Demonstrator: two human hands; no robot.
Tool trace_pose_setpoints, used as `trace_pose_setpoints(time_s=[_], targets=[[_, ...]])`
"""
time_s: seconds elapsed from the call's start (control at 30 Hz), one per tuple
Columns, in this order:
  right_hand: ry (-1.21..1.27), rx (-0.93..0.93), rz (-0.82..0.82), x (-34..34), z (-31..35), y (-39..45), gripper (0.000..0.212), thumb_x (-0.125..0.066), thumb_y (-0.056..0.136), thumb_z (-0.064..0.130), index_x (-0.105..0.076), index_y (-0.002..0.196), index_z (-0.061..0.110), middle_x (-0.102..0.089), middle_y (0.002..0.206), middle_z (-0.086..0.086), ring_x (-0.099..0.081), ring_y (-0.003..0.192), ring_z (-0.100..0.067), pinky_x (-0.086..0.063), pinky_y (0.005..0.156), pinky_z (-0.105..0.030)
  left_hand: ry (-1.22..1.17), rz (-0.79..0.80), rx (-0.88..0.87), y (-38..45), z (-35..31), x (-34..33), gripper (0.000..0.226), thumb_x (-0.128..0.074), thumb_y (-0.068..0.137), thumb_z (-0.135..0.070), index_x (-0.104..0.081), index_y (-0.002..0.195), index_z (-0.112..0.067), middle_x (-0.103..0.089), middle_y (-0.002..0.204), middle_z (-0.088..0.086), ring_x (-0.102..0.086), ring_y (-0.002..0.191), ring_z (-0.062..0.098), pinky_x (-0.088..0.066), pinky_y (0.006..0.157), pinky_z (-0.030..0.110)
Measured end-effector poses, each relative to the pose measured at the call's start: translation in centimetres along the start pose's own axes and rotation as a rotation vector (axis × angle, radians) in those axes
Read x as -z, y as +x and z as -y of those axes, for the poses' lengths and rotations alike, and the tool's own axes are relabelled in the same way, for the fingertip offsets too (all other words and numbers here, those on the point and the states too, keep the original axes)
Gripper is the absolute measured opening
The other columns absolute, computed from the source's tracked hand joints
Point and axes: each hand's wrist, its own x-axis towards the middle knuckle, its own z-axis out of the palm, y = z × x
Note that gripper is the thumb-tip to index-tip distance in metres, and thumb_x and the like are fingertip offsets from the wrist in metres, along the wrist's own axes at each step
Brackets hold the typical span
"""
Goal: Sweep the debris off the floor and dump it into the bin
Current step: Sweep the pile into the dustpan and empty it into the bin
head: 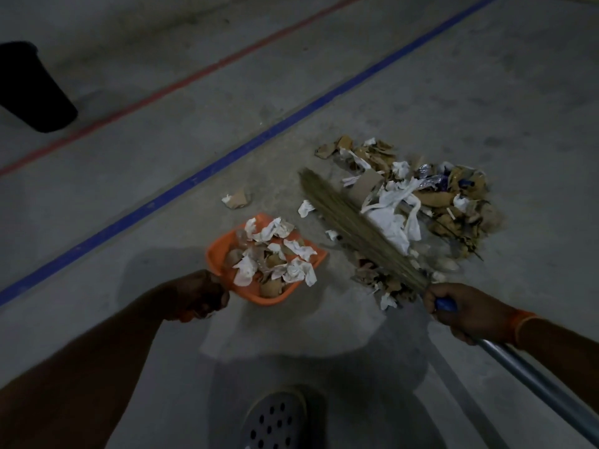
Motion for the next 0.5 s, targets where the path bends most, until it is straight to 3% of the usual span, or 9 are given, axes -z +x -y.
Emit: trace_pose_setpoints(time_s=[0.1,0.5], targets=[[-0.007,-0.006,0.057,-0.7,0.3,-0.4,0.021,-0.048,0.091,-0.003,-0.056,0.085,0.015,-0.047,0.066,-0.012,-0.043,0.045,-0.024,-0.039,0.046,-0.032,0.001,0.009,0.000,0.9,-1.1,-0.8,0.031,-0.044,0.094,0.002,-0.063,0.070,0.000,-0.050,0.054,0.010,-0.039,0.041,0.015,-0.033,0.042,0.019],[-0.054,0.057,0.174,-2.7,2.0,-2.0,0.011,-0.051,0.089,0.002,-0.057,0.087,0.011,-0.051,0.066,-0.006,-0.045,0.045,-0.020,-0.043,0.049,-0.032,-0.056,-0.014,-0.085,2.1,-1.1,-1.2,0.029,-0.049,0.090,0.002,-0.066,0.067,-0.001,-0.055,0.056,0.011,-0.039,0.039,0.012,-0.030,0.040,0.016]])
